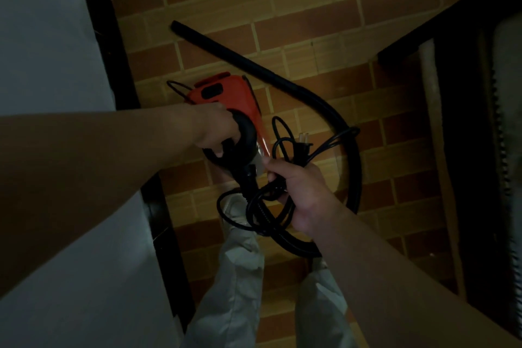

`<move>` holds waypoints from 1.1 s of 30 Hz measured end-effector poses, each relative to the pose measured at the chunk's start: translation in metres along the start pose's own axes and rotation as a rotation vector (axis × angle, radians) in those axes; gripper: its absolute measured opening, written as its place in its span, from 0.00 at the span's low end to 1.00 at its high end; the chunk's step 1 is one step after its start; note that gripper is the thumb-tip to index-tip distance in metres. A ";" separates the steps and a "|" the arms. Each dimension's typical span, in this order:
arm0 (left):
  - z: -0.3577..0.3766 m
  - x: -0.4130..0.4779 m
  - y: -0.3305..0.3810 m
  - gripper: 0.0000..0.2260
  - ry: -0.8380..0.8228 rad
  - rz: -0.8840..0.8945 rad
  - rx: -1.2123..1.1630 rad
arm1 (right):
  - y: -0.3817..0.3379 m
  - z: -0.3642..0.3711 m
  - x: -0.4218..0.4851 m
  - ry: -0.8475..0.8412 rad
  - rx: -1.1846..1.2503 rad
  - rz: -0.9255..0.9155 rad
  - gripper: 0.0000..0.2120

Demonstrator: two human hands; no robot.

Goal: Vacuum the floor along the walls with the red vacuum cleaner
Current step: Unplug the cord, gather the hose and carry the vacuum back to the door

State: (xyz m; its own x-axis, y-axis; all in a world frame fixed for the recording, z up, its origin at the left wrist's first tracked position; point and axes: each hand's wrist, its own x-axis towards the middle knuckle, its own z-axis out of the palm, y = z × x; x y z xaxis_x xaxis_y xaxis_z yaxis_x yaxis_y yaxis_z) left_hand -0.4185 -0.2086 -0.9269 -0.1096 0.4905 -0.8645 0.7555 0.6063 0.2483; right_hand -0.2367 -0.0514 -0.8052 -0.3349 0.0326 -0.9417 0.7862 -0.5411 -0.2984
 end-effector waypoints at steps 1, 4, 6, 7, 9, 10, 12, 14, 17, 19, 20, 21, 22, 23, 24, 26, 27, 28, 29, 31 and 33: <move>-0.005 -0.001 0.001 0.21 -0.031 -0.016 0.010 | 0.000 -0.001 -0.001 -0.018 0.032 -0.004 0.07; -0.020 -0.024 0.016 0.21 -0.082 -0.001 -0.011 | -0.002 -0.002 -0.006 -0.050 0.133 -0.002 0.04; -0.025 -0.034 0.024 0.20 -0.067 0.045 -0.044 | -0.002 -0.004 -0.007 -0.041 0.115 -0.022 0.06; -0.025 -0.037 0.029 0.18 -0.048 0.056 -0.069 | -0.001 -0.005 -0.008 -0.037 0.106 -0.034 0.07; -0.020 -0.038 0.036 0.16 0.023 0.063 -0.124 | -0.001 -0.006 -0.009 -0.030 0.090 -0.048 0.07; -0.017 -0.038 0.039 0.16 0.052 0.059 -0.151 | -0.001 -0.007 -0.010 -0.024 0.083 -0.055 0.07; -0.013 -0.037 0.045 0.15 0.100 0.042 -0.191 | -0.002 -0.009 -0.010 -0.015 0.064 -0.079 0.07; -0.011 -0.040 0.051 0.13 0.150 0.025 -0.237 | -0.001 -0.012 -0.008 0.007 0.011 -0.108 0.07; -0.005 -0.043 0.059 0.14 0.216 -0.010 -0.284 | 0.000 -0.015 -0.005 0.032 -0.052 -0.146 0.06; 0.002 -0.044 0.063 0.14 0.231 -0.026 -0.319 | 0.000 -0.015 -0.002 0.049 -0.079 -0.158 0.04; 0.006 -0.045 0.065 0.14 0.242 -0.031 -0.336 | 0.001 -0.016 0.000 0.058 -0.093 -0.163 0.04; 0.009 -0.047 0.065 0.15 0.254 -0.036 -0.351 | 0.001 -0.015 0.002 0.065 -0.104 -0.166 0.04; 0.012 -0.049 0.065 0.15 0.265 -0.041 -0.370 | 0.003 -0.015 0.004 0.073 -0.115 -0.165 0.05; 0.016 -0.052 0.064 0.15 0.270 -0.046 -0.398 | 0.004 -0.014 0.005 0.077 -0.123 -0.160 0.06; 0.021 -0.056 0.063 0.15 0.273 -0.053 -0.429 | 0.006 -0.013 0.007 0.077 -0.134 -0.158 0.08; 0.032 -0.064 0.060 0.15 0.268 -0.072 -0.477 | 0.010 -0.012 0.009 0.069 -0.154 -0.156 0.09; 0.039 -0.070 0.060 0.14 0.272 -0.090 -0.494 | 0.012 -0.011 0.008 0.059 -0.166 -0.157 0.09; 0.046 -0.075 0.061 0.14 0.273 -0.111 -0.505 | 0.015 -0.010 0.008 0.047 -0.180 -0.157 0.10; 0.053 -0.080 0.063 0.15 0.270 -0.132 -0.518 | 0.017 -0.010 0.007 0.036 -0.196 -0.155 0.10; 0.066 -0.089 0.067 0.15 0.266 -0.167 -0.553 | 0.019 -0.010 0.005 0.018 -0.218 -0.158 0.09; 0.075 -0.097 0.072 0.14 0.272 -0.201 -0.577 | 0.021 -0.010 0.001 0.005 -0.236 -0.162 0.06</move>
State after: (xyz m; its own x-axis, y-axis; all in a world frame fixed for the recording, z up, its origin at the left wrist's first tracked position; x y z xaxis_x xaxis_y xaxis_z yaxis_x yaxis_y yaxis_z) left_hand -0.3053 -0.2595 -0.8573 -0.4280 0.4275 -0.7963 0.2446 0.9030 0.3533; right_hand -0.2156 -0.0540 -0.8141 -0.4639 0.1075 -0.8793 0.8219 -0.3182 -0.4725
